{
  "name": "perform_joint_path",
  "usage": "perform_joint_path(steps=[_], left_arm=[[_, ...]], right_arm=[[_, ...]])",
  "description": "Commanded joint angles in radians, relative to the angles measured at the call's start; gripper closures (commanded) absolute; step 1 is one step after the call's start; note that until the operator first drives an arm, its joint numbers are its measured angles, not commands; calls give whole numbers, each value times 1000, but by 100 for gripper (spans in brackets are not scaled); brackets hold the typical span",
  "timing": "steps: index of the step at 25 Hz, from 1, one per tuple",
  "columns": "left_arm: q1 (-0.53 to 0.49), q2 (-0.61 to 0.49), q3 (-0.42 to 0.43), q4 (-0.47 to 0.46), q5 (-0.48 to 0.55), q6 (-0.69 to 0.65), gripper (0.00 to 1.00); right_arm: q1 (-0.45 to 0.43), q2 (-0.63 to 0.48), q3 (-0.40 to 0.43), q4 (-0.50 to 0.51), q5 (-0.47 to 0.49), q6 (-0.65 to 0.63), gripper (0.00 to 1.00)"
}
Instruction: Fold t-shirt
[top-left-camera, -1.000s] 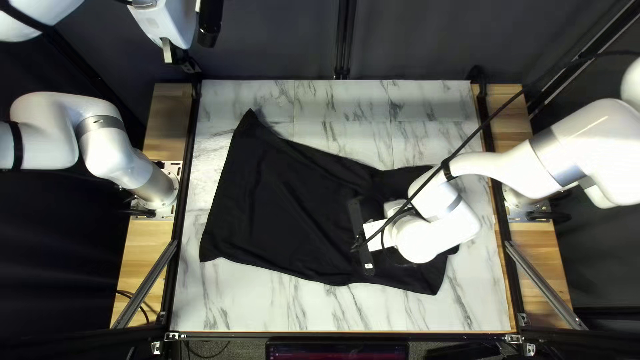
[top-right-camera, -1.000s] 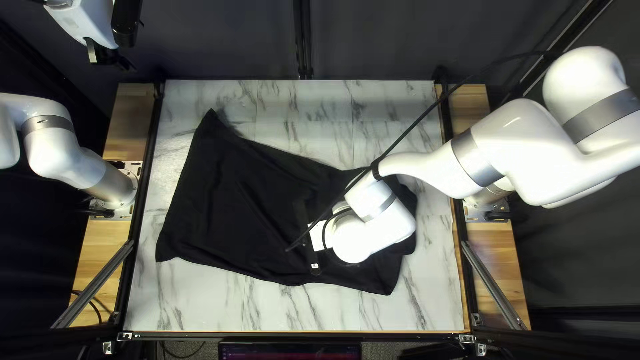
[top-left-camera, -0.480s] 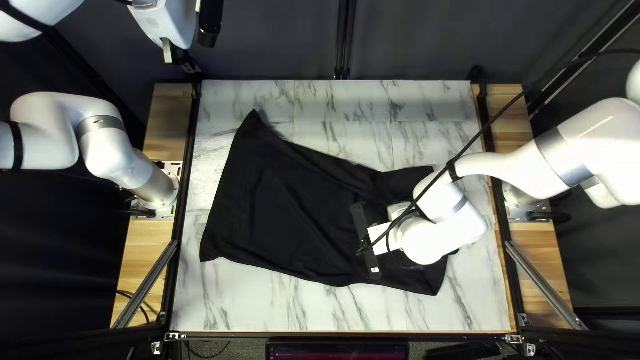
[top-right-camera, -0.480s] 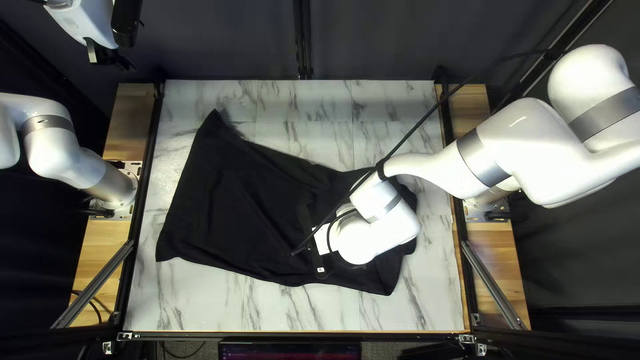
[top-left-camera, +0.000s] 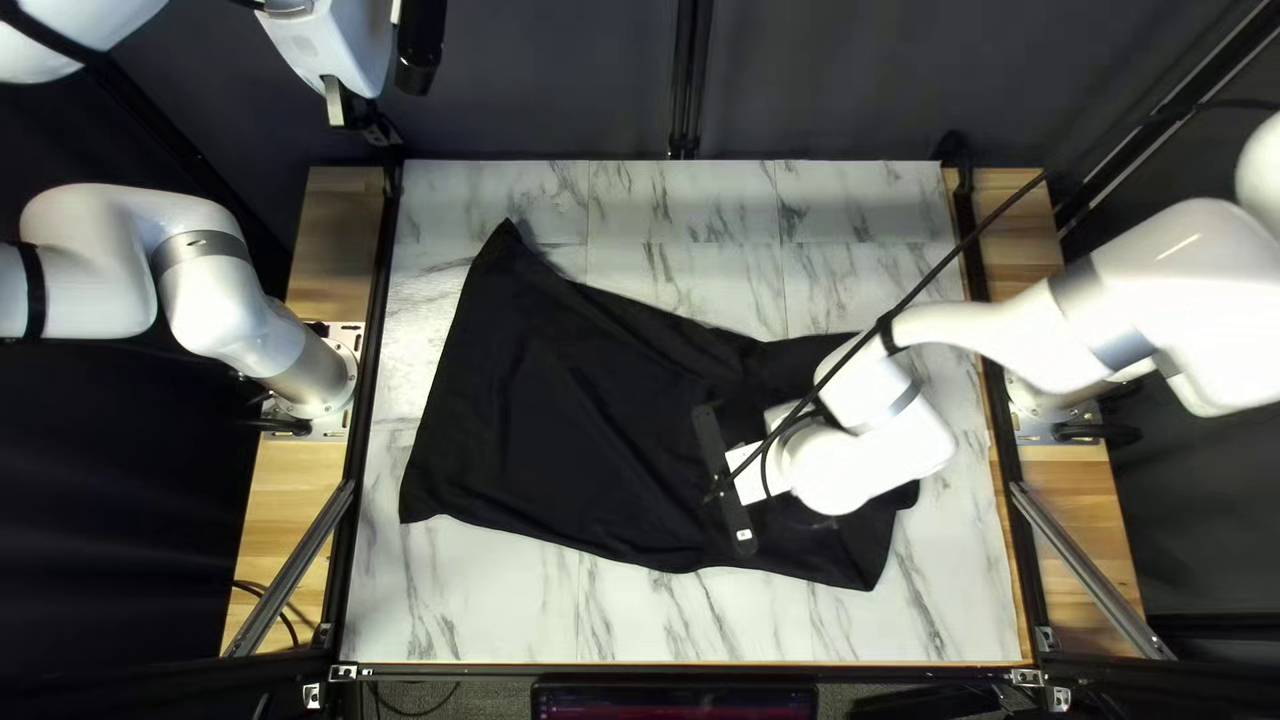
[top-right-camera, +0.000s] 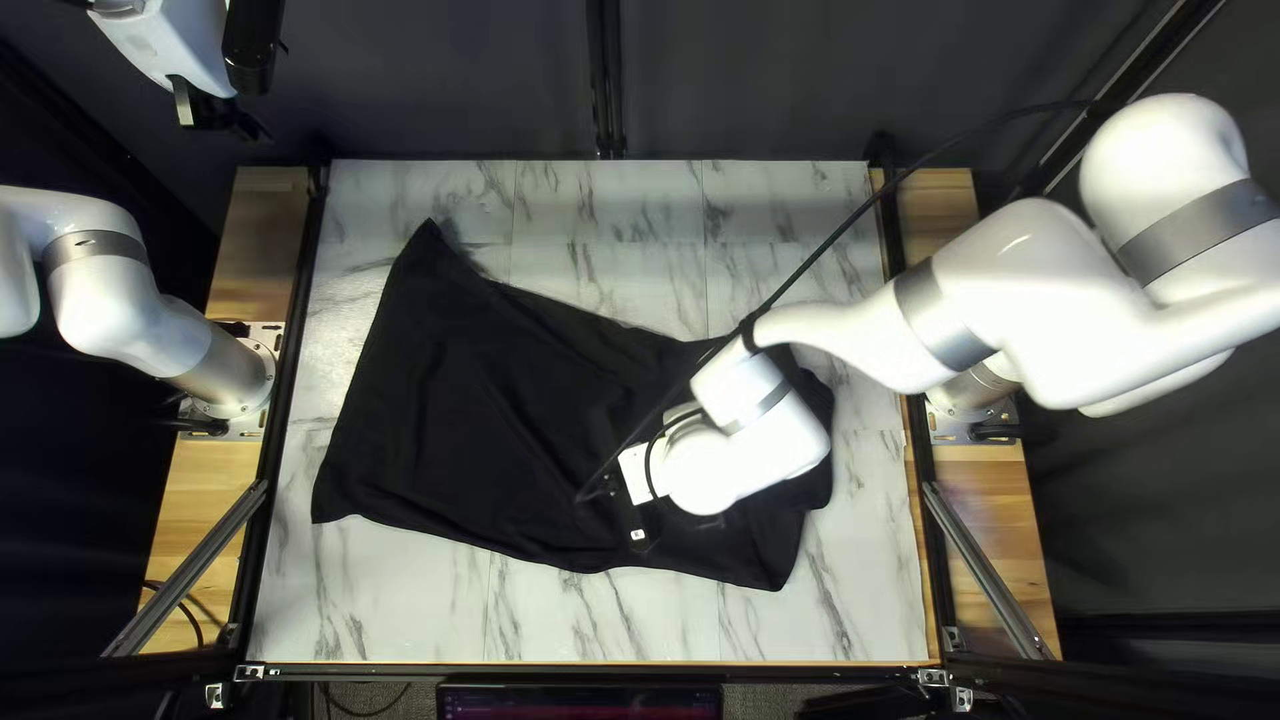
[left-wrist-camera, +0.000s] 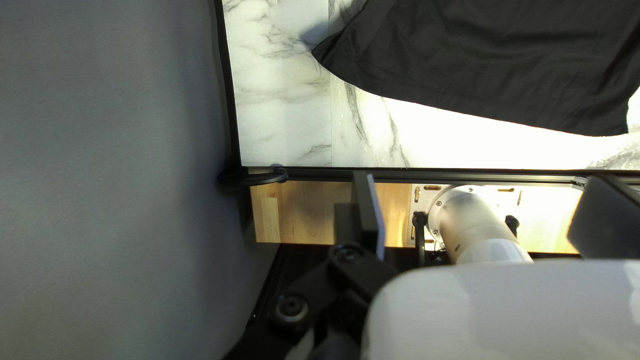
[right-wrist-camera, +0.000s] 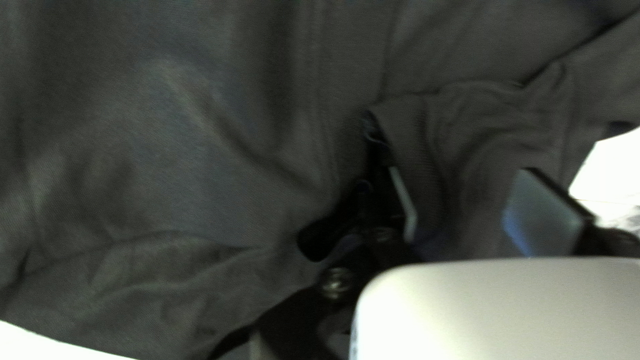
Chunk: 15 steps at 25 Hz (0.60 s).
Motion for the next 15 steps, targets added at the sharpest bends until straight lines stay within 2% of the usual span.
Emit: perform_joint_path(steps=[1, 6, 9, 12, 15], left_arm=[[0, 0, 0, 0, 0, 0, 0], [0, 0, 0, 0, 0, 0, 0], [0, 0, 0, 0, 0, 0, 0], [0, 0, 0, 0, 0, 0, 0], [0, 0, 0, 0, 0, 0, 0]], right_arm=[[-136, -66, 35, -28, -93, -91, 0], [-286, -48, 23, -37, -218, -166, 0], [-337, -97, 74, -25, -249, -182, 0], [-377, -227, 160, 51, -240, -247, 0], [-408, -412, 213, 193, -142, -384, 0]])
